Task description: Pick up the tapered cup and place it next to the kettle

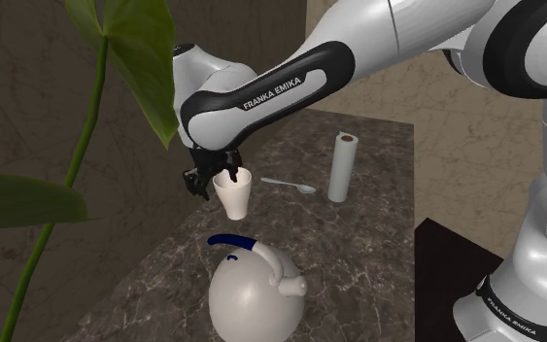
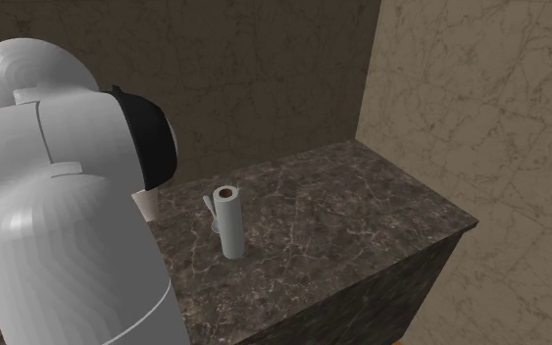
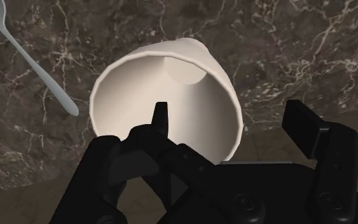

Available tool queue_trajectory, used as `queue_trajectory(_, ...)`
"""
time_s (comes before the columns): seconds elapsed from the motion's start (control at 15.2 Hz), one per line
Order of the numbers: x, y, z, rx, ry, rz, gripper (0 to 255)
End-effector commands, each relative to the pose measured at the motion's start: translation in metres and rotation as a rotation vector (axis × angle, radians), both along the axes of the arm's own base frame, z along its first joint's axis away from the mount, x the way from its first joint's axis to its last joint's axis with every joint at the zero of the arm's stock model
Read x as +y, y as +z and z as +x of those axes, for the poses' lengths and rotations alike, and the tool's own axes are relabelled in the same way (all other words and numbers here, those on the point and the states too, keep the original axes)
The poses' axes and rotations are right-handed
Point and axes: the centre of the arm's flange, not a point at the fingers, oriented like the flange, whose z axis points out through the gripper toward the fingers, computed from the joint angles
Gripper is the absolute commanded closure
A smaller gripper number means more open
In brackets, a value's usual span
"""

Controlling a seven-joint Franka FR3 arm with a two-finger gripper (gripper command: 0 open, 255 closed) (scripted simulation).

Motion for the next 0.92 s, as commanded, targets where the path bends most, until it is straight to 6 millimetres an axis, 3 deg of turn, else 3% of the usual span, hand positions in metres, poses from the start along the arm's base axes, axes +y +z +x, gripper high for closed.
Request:
queue_trajectory(0.0,0.0,0.0,0.0,0.0,0.0,0.0,0)
queue_trajectory(0.07,0.0,0.0,0.0,0.0,0.0,0.0,0)
queue_trajectory(0.33,0.007,0.049,-0.004,0.0,0.0,0.0,0)
queue_trajectory(0.86,0.007,0.049,-0.004,0.0,0.0,0.0,0)
